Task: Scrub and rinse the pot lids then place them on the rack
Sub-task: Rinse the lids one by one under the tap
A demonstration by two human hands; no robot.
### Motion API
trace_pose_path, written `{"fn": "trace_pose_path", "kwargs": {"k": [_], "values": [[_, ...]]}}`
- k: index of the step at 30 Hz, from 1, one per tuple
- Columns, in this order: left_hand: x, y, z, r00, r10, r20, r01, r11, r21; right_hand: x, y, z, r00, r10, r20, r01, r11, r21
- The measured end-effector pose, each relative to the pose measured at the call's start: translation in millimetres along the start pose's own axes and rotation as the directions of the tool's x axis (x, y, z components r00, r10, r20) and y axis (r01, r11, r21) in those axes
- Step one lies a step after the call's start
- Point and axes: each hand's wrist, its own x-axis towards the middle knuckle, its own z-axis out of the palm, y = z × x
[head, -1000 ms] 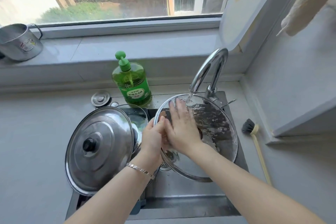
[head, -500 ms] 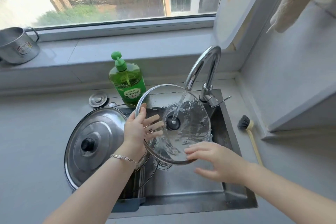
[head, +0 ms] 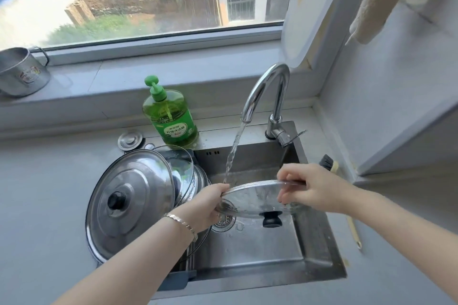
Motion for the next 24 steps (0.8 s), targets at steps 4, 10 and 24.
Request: {"fn": "trace_pose_path", "kwargs": {"k": [4, 10, 24], "values": [[1.0, -3.7, -0.8, 0.946, 0.269, 0.181, -0.317, 0.88, 0.352, 26.5, -19.7, -29.4, 0.983, 0.043, 0.18, -0.049, 0.998, 0.031], [-2.0, -5.9, -1.5, 0.854, 0.47, 0.225, -0.515, 0.827, 0.227, 65.6, -35.6, -42.0, 0.979, 0.039, 0.198, -0.031, 0.999, -0.044], [3.8, 28.2, 11.1, 0.879, 0.446, -0.168, -0.466, 0.73, -0.5, 90.4, -49.4, 104.8, 0.919, -0.211, -0.331, 0.127, 0.958, -0.259]]}}
